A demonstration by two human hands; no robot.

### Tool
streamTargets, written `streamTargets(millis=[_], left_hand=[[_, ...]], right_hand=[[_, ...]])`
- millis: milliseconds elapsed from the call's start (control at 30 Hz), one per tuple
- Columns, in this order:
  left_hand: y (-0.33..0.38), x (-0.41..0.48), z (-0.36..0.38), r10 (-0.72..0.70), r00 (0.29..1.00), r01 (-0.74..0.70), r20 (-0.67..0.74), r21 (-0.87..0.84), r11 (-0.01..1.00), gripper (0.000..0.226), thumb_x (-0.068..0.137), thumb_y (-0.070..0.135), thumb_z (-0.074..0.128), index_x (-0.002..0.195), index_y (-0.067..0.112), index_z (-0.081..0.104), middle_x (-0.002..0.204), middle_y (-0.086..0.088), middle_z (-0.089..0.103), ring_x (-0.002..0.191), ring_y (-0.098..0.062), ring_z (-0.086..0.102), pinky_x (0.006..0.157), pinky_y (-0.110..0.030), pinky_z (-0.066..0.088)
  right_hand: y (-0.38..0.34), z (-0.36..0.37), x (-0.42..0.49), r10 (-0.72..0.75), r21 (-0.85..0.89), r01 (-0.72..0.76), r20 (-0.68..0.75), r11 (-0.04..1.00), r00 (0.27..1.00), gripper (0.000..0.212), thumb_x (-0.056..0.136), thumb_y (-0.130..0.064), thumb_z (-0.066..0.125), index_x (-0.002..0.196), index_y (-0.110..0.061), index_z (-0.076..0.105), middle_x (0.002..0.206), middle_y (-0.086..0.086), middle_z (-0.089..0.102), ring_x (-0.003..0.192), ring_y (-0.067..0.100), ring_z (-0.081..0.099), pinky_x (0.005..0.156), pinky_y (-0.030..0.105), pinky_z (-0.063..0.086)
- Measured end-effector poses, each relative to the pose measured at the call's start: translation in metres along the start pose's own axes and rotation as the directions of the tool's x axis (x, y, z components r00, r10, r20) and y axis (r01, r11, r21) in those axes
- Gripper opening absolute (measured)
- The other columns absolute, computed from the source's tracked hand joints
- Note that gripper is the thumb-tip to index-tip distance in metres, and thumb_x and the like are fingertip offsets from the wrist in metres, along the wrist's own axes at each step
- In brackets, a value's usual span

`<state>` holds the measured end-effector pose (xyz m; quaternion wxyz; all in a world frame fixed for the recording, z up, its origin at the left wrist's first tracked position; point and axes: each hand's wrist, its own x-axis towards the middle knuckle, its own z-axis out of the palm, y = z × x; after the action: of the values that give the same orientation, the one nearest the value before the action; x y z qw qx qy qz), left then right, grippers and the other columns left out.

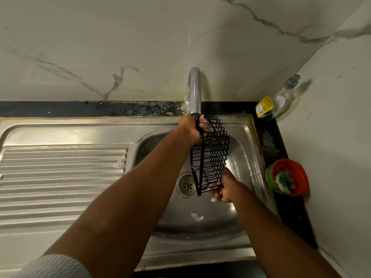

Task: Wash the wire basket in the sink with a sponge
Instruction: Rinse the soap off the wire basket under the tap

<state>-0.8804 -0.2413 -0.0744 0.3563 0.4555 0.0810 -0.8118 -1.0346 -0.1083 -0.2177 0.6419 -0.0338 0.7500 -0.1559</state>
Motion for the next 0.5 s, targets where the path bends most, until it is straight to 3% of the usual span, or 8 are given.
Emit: streamTargets(millis=[100, 167, 233, 333, 400, 433, 467, 500], left_hand=[[-0.001, -0.003, -0.002, -0.029, 0.997, 0.037, 0.067, -0.126, 0.991, 0.052, 0.111, 0.033, 0.027, 0.065, 0.015, 0.043, 0.05, 0.004, 0.039, 0.031, -0.006, 0.031, 0.029, -0.016, 0.021], [-0.001, -0.001, -0.006, -0.056, 0.991, 0.066, 0.124, -0.075, 0.995, 0.062, 0.11, 0.031, 0.025, 0.052, 0.016, 0.04, 0.043, 0.006, 0.035, 0.029, -0.006, 0.028, 0.031, -0.013, 0.017], [0.0, 0.0, -0.003, -0.036, 0.998, 0.037, 0.061, -0.019, 0.999, 0.061, 0.11, 0.031, 0.026, 0.053, 0.016, 0.042, 0.044, 0.006, 0.036, 0.031, -0.006, 0.028, 0.033, -0.013, 0.019], [0.001, 0.006, 0.005, 0.191, 0.947, -0.161, -0.256, 0.133, 0.978, 0.036, 0.11, 0.03, 0.044, 0.088, 0.005, 0.056, 0.067, -0.004, 0.051, 0.05, -0.009, 0.039, 0.045, -0.02, 0.04], [0.008, 0.018, 0.003, 0.344, 0.903, -0.229, -0.258, 0.389, 0.892, 0.031, 0.11, 0.02, 0.049, 0.128, -0.005, 0.054, 0.107, -0.019, 0.062, 0.077, -0.021, 0.051, 0.079, -0.029, 0.055], [0.015, 0.023, 0.0, 0.366, 0.873, -0.207, -0.321, 0.436, 0.876, 0.038, 0.108, 0.016, 0.052, 0.14, -0.005, 0.049, 0.122, -0.022, 0.059, 0.091, -0.025, 0.053, 0.094, -0.034, 0.053], [0.012, 0.015, -0.003, 0.464, 0.826, -0.198, -0.321, 0.605, 0.771, 0.04, 0.106, 0.014, 0.057, 0.142, -0.002, 0.049, 0.124, -0.018, 0.057, 0.099, -0.026, 0.054, 0.098, -0.035, 0.051], [0.006, 0.009, -0.007, 0.625, 0.753, -0.16, -0.204, 0.865, 0.476, 0.041, 0.103, 0.013, 0.063, 0.14, 0.001, 0.052, 0.116, -0.013, 0.055, 0.101, -0.025, 0.055, 0.097, -0.035, 0.051]], right_hand=[[0.001, 0.004, 0.001, -0.009, 0.034, 0.01, -0.026, 0.999, 1.0, 0.064, 0.099, -0.064, 0.031, 0.091, -0.012, 0.068, 0.075, 0.007, 0.069, 0.067, 0.024, 0.067, 0.054, 0.022, 0.034], [0.0, 0.008, 0.001, -0.02, 0.049, 0.021, -0.027, 0.999, 0.999, 0.06, 0.098, -0.058, 0.032, 0.096, -0.012, 0.07, 0.084, 0.008, 0.07, 0.066, 0.022, 0.064, 0.054, 0.022, 0.031], [-0.001, 0.013, -0.001, -0.019, 0.06, 0.023, -0.055, 0.998, 0.998, 0.059, 0.098, -0.056, 0.033, 0.103, -0.01, 0.07, 0.09, 0.008, 0.072, 0.066, 0.023, 0.065, 0.052, 0.021, 0.031], [-0.002, 0.018, -0.001, -0.001, 0.056, 0.007, -0.101, 0.998, 0.995, 0.067, 0.1, -0.064, 0.03, 0.11, -0.008, 0.065, 0.094, 0.014, 0.07, 0.071, 0.024, 0.063, 0.05, 0.021, 0.033], [-0.002, 0.019, 0.003, 0.0, 0.038, 0.004, -0.125, 0.999, 0.992, 0.073, 0.1, -0.069, 0.028, 0.113, -0.006, 0.063, 0.092, 0.017, 0.067, 0.07, 0.022, 0.056, 0.049, 0.022, 0.033], [-0.004, 0.02, 0.0, 0.003, 0.018, -0.001, -0.13, 1.0, 0.991, 0.074, 0.1, -0.07, 0.027, 0.112, -0.006, 0.063, 0.089, 0.017, 0.066, 0.068, 0.021, 0.053, 0.05, 0.022, 0.031], [-0.004, 0.021, 0.0, -0.003, -0.008, 0.002, -0.142, 1.0, 0.99, 0.075, 0.1, -0.07, 0.026, 0.112, -0.006, 0.063, 0.086, 0.016, 0.065, 0.066, 0.019, 0.05, 0.05, 0.022, 0.03], [-0.005, 0.021, 0.0, -0.005, -0.028, 0.0, -0.147, 1.0, 0.989, 0.076, 0.099, -0.07, 0.025, 0.111, -0.006, 0.064, 0.083, 0.015, 0.063, 0.064, 0.018, 0.048, 0.049, 0.021, 0.028]])
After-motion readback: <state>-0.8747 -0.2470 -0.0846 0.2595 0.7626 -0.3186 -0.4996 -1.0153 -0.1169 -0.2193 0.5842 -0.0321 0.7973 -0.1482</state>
